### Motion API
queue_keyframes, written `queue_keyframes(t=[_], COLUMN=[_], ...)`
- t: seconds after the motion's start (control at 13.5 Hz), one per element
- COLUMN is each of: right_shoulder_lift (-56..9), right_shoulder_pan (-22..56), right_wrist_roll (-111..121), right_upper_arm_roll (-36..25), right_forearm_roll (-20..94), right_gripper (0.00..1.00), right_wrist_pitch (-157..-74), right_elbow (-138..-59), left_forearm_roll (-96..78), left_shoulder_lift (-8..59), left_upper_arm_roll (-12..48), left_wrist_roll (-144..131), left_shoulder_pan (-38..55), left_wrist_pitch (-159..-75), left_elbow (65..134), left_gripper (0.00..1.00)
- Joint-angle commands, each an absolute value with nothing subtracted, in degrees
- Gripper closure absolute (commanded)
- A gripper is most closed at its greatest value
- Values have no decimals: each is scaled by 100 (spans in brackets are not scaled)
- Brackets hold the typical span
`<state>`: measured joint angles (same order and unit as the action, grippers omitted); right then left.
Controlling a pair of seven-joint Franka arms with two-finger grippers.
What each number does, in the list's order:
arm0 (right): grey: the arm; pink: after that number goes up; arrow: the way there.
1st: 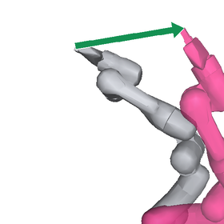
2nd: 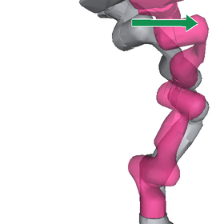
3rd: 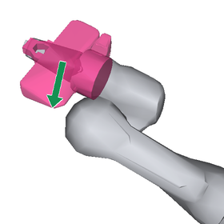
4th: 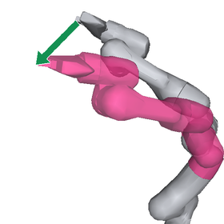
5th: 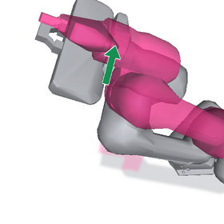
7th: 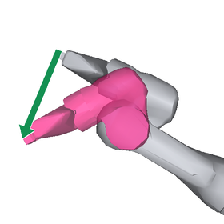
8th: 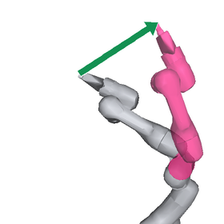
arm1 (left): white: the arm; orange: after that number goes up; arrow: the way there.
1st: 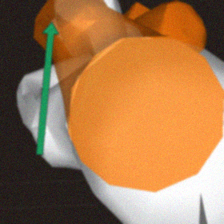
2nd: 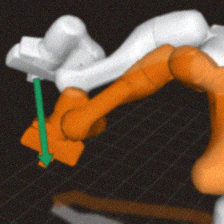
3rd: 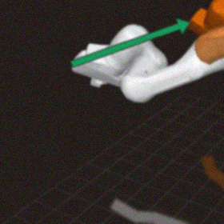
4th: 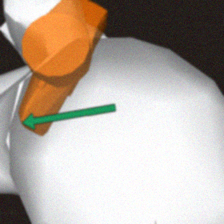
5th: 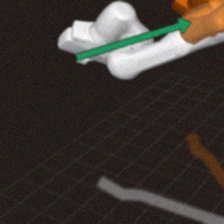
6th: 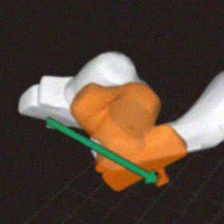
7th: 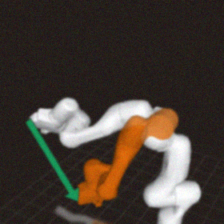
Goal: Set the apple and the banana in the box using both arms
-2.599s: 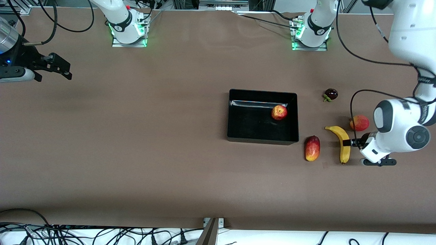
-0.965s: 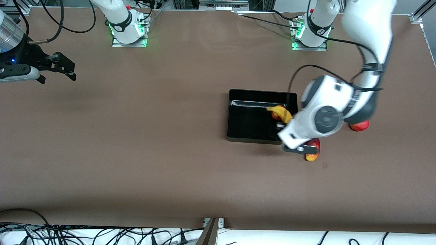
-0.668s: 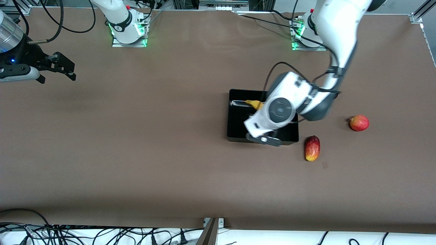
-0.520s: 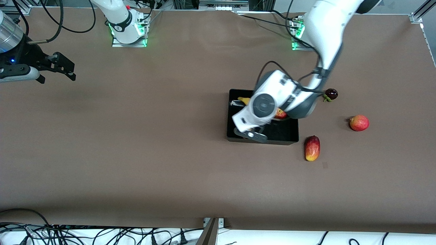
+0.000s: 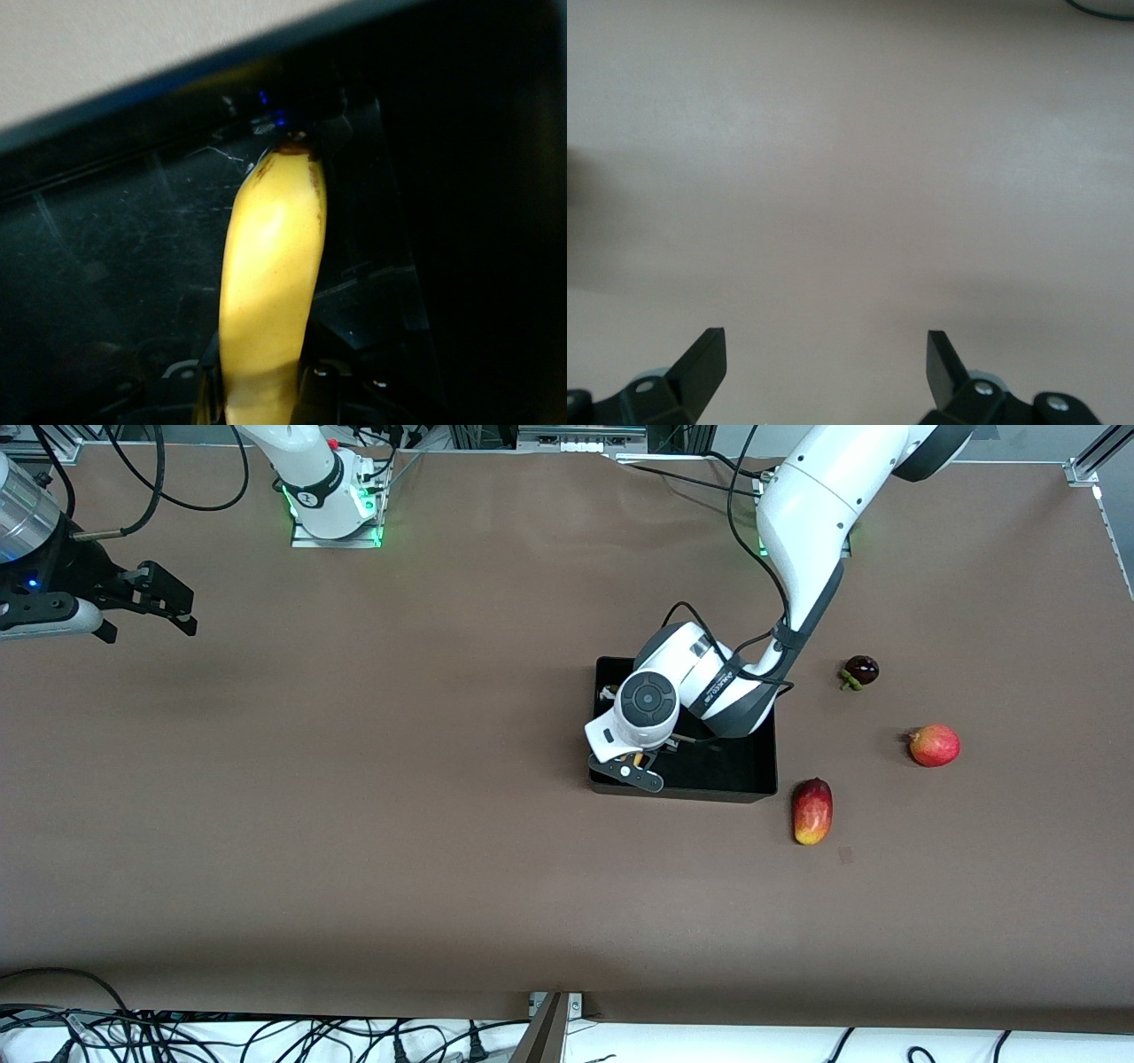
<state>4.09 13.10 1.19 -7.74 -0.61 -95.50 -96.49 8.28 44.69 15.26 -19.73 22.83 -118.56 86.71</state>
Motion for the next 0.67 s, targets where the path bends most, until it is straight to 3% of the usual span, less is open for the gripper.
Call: queue_keyframes(t=[0.0, 0.15, 0.59], right_shoulder_lift=[343, 343, 343], right_shoulder_pan=[1318, 1318, 1327], right_wrist_roll=[123, 123, 141], right_upper_arm_roll=[-782, -782, -773], right_forearm_roll=[-88, -88, -88], right_gripper=[0, 0, 0], right_wrist_pitch=[-9545, -9545, -9501], right_elbow=[-9519, -9519, -9519], left_forearm_roll=[932, 879, 861], left_shoulder_lift=[4342, 4176, 2947], left_upper_arm_roll=[1538, 1547, 1573], left_wrist_roll=[-2257, -2740, -2637], left_shoulder_pan=[2250, 2268, 1417], left_wrist_pitch=[-11865, -11804, -10408], left_elbow=[8754, 8684, 8474], left_gripper=[0, 0, 0])
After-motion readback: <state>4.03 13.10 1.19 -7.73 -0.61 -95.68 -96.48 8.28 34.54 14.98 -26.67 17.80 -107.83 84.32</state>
